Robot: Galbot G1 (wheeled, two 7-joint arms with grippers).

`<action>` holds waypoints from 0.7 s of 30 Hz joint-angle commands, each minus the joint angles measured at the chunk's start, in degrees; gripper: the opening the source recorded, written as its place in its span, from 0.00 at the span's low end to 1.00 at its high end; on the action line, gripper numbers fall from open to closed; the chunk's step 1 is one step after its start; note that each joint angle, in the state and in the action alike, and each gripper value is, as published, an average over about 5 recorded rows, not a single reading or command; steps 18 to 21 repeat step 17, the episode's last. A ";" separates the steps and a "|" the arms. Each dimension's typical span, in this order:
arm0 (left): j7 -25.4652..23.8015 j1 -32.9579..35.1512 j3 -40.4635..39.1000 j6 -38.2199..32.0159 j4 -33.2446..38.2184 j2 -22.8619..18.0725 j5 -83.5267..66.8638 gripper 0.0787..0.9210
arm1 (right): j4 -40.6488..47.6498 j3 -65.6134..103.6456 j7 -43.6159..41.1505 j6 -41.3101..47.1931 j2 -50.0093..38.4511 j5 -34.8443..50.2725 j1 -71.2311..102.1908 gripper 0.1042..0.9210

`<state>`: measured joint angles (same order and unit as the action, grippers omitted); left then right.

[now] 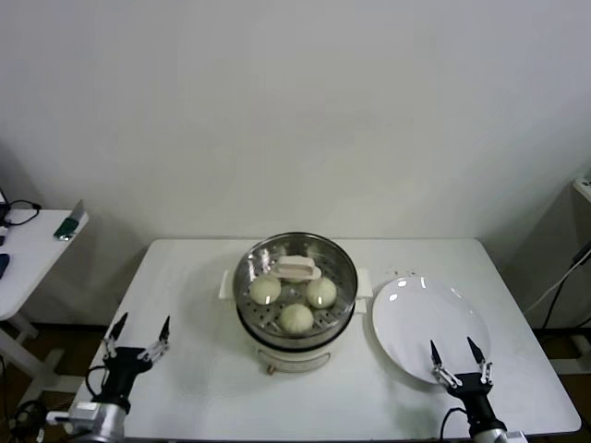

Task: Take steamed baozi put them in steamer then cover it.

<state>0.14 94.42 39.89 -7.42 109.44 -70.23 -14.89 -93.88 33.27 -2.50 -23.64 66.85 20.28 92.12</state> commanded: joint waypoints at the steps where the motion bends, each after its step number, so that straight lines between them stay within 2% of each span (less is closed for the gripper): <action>1: -0.59 1.41 -1.85 -5.61 -5.64 -0.70 -4.92 0.88 | 0.10 -0.10 -0.07 -0.47 -0.23 0.01 0.00 0.88; 21: -0.52 1.38 -2.82 -5.42 -4.78 -0.90 -4.29 0.88 | -0.17 0.00 0.11 -0.23 -0.08 0.16 0.11 0.88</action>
